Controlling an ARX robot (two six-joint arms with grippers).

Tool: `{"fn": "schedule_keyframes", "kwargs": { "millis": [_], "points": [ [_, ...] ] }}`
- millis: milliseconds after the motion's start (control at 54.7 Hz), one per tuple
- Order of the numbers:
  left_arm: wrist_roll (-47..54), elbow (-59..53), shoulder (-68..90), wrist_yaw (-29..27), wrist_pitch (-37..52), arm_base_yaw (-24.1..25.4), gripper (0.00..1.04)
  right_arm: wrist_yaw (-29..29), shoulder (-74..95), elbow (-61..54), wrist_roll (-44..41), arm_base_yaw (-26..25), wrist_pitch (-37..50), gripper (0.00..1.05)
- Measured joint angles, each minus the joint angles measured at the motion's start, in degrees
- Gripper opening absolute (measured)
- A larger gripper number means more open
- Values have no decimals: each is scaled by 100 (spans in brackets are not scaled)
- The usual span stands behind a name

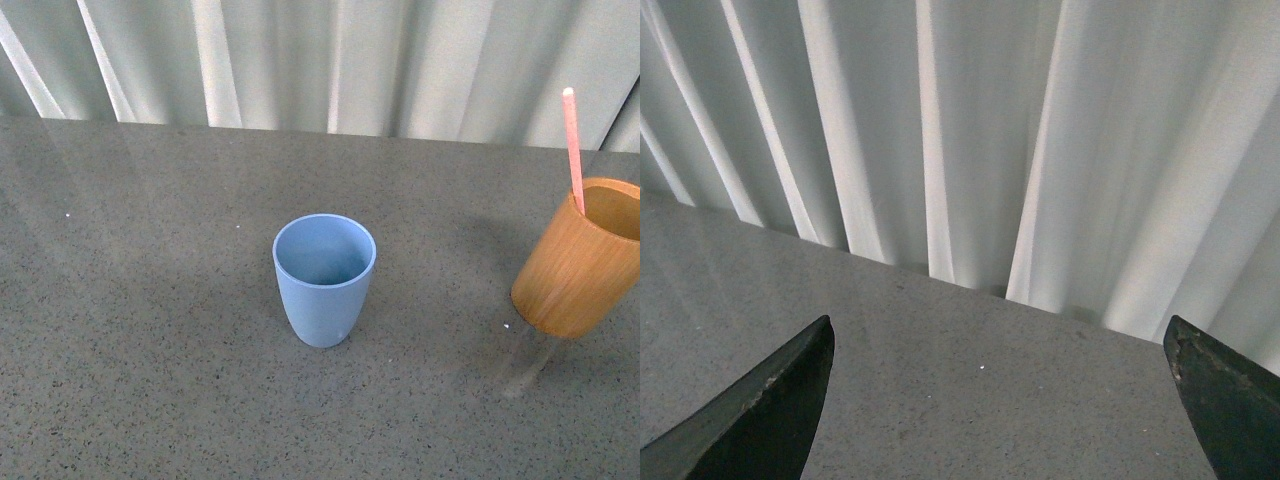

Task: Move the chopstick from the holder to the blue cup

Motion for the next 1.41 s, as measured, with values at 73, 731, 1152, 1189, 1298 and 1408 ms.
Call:
{"fn": "schedule_keyframes", "kwargs": {
  "millis": [73,731,1152,1189,1298,1408],
  "points": [
    [37,-149,57,605,260,74,93,2,0,0,0,0,0,95],
    [92,-2662,-1683,2592,1327,769,4,15,0,0,0,0,0,95],
    [92,-3316,-2874,2597,763,772,4,17,0,0,0,0,0,95],
    [92,-3344,-2964,2597,704,772,4,17,0,0,0,0,0,95],
    [92,-3425,-3250,2597,511,772,4,17,0,0,0,0,0,95],
    [92,-3501,-3541,2597,293,772,4,17,0,0,0,0,0,95]
  ]
}}
